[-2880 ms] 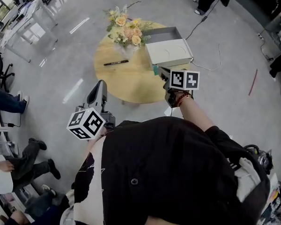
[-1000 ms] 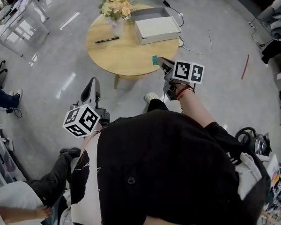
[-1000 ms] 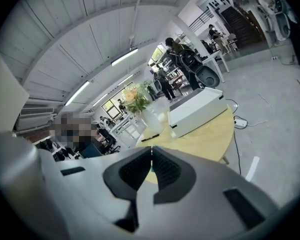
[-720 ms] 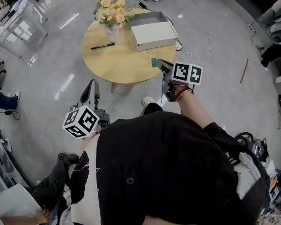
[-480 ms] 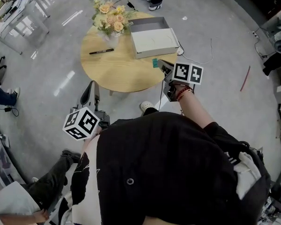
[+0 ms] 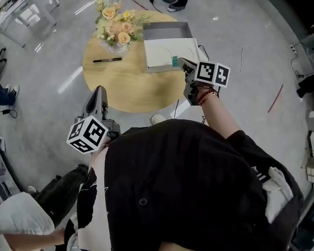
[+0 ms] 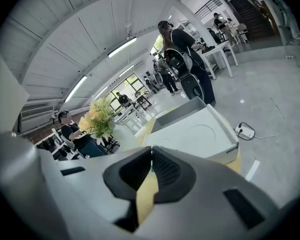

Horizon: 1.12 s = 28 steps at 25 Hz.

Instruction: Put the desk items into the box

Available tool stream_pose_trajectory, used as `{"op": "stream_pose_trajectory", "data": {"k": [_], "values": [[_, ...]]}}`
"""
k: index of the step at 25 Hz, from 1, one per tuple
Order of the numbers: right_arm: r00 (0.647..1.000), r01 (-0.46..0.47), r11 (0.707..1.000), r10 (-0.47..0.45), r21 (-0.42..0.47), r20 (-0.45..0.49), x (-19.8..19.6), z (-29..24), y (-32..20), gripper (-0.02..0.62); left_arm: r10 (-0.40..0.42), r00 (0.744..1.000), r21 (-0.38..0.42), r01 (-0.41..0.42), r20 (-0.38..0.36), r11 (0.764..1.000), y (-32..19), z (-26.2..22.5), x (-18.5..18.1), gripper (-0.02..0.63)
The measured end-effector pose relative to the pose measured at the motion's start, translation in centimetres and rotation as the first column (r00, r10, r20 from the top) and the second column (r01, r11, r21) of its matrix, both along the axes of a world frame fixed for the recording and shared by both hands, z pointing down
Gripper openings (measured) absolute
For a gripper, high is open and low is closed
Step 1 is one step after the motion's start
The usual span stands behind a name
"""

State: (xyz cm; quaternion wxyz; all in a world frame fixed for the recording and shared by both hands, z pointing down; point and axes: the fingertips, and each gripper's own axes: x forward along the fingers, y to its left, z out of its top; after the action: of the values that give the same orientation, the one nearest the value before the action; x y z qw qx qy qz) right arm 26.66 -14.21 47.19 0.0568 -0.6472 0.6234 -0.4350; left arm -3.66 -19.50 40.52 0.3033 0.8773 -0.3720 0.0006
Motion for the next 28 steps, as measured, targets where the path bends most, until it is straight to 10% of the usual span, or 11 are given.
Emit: {"op": "stream_pose_trajectory", "data": {"k": [12, 28], "values": [[0.994, 0.104, 0.994, -0.105, -0.030, -0.010, 5.8, 1.3, -5.3, 0.014, -0.134, 0.990, -0.014, 0.133, -0.046, 0.991, -2.2, 2.0, 3.4, 0.011], [0.920, 0.367, 0.920, -0.381, -0.137, -0.090, 6.5, 2.1, -14.2, 0.014, -0.397, 0.914, -0.075, 0.404, 0.087, 0.912, 0.9, 2.0, -4.5, 0.011]]}}
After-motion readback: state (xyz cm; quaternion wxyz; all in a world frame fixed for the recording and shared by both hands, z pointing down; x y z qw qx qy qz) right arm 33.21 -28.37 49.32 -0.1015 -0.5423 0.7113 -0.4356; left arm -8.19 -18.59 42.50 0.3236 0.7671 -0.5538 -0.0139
